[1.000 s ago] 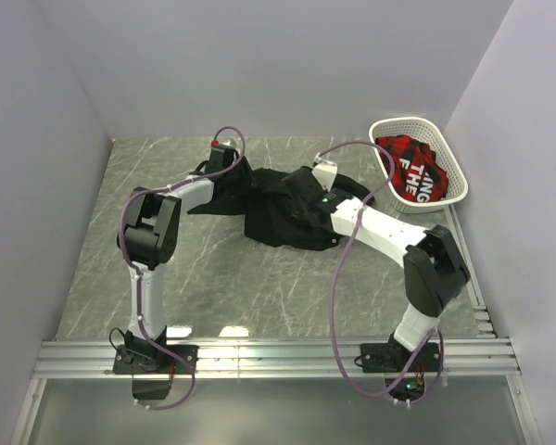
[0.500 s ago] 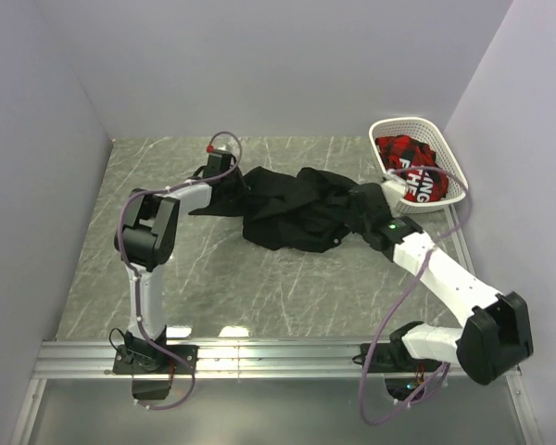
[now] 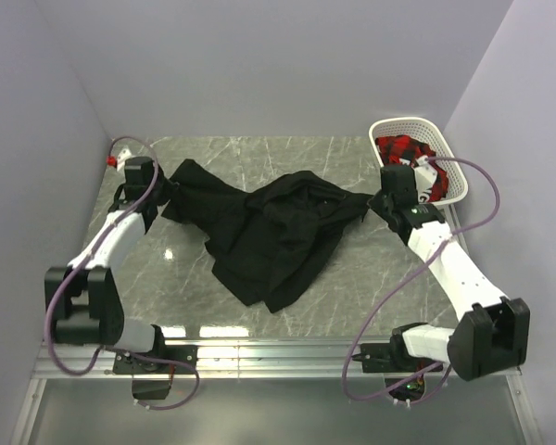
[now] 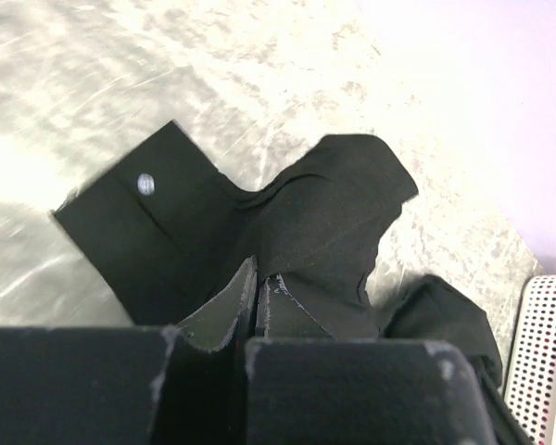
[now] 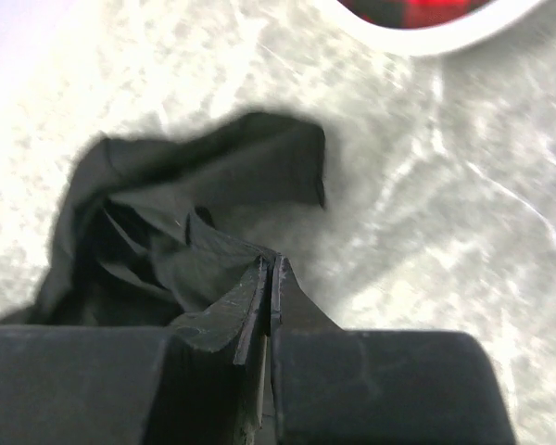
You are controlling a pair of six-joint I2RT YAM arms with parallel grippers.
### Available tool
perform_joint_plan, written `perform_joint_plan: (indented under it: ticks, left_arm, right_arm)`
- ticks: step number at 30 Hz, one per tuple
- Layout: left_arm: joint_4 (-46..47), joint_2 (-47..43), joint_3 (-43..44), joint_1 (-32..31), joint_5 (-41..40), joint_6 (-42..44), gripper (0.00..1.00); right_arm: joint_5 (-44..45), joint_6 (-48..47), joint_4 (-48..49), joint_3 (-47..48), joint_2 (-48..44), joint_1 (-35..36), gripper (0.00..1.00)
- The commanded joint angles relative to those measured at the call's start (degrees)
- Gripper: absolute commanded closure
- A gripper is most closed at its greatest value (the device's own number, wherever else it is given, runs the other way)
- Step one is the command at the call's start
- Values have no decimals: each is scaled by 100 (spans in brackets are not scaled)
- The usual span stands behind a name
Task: Fold and stack the long sleeve shirts
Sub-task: Flatten the shirt out
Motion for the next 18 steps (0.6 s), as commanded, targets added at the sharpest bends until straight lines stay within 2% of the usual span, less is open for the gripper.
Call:
perform_joint_plan:
  ticks: [1,3,4,6,7,10,12,15,16,18]
  left_arm:
    - [-411,-612,-488,25,-392,39,99]
    - [-604,-973,-603,209,-532,171,99]
    - [-770,-1070,-612,271,-594,345,100]
    - [-903,-1342,-656,324,-814,566,100]
    - [-947,-1413,-674,350,-910,758,99]
    - [-983,-1519,-718,350,-1157,892,99]
    - [-886,-1449,-657,359,-983,883,100]
    - [-868,-1159,-351,350,-736,971,100]
    - [-869,-941,-244,350,-727,997,100]
    - [-860,-685,177,350,-691,1146,99]
  right_arm:
    - [25,-130,262,626,274,-23,91]
    - [252,-219,8,882,590,-23,89]
    - [332,-254,-184,1049,670,-23,84]
    - [429,-482,-265,1146,811,-23,68]
    - [412,-639,-318,1217,829,-5,52]
    - [360,-1052,-161,1147,741,300,28]
    - [228,-1316,-46,1112,653,600,24]
    - [-307,-1817,253,893,539,1320,23]
    - [-613,-1888,314,857,582,1661,23]
    - [-888,-1775,428,700,696,1901,23]
